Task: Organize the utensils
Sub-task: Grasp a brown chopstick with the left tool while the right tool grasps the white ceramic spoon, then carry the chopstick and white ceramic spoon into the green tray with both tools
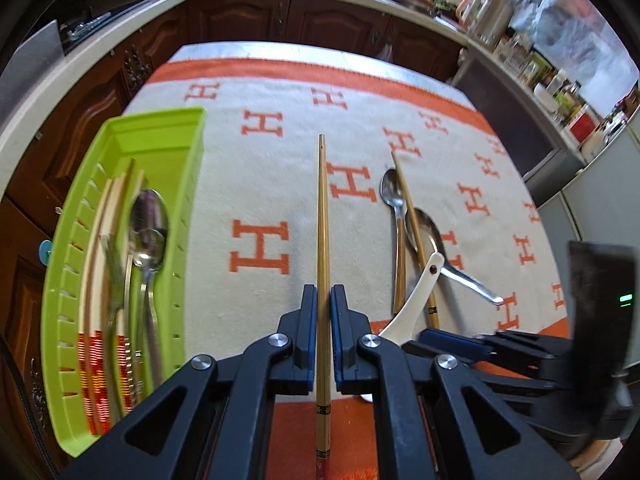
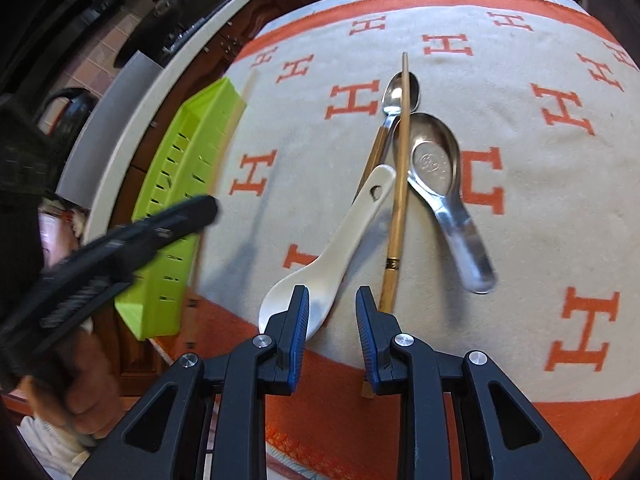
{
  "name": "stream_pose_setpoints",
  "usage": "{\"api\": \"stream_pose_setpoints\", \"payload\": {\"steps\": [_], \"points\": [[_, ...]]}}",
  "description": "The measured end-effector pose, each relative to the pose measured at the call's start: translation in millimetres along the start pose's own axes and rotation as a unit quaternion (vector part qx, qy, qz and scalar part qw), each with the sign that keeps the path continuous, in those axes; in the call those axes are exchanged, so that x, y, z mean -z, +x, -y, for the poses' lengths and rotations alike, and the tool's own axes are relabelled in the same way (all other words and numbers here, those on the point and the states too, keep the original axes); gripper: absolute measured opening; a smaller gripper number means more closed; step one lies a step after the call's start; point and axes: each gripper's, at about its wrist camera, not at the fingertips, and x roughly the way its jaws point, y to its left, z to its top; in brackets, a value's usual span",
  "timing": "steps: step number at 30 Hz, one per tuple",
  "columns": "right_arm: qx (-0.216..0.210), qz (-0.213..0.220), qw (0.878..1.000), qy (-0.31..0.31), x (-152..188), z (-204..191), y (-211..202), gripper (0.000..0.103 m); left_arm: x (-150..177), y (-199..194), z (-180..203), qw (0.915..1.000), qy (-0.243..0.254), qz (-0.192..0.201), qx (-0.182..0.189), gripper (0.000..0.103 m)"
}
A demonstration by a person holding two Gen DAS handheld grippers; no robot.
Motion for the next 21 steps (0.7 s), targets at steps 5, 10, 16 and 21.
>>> {"api": "stream_pose_setpoints", "payload": {"steps": [5,10,16,21], "points": [[0.054,0.007,0.998,-0.021,-1,-18,11,0.024,-3,-34,-15,0.9996,-0.006,0.027,0.004,0.004],[0.108,0.02,0.993,-0.037,-3,-31,17,0.009,-9,-61,-40,0.9986,-0.02,0.046,-0.016,0.004],[0.122,0.037,0.991,-0.034,-3,-36,14,0.004,-13,-75,-77,0.9966,-0.039,0.057,-0.046,0.004],[0.126,0.058,0.99,-0.029,-4,-41,2,0.003,-10,-76,-101,0.9957,-0.04,0.053,-0.065,0.004]]}}
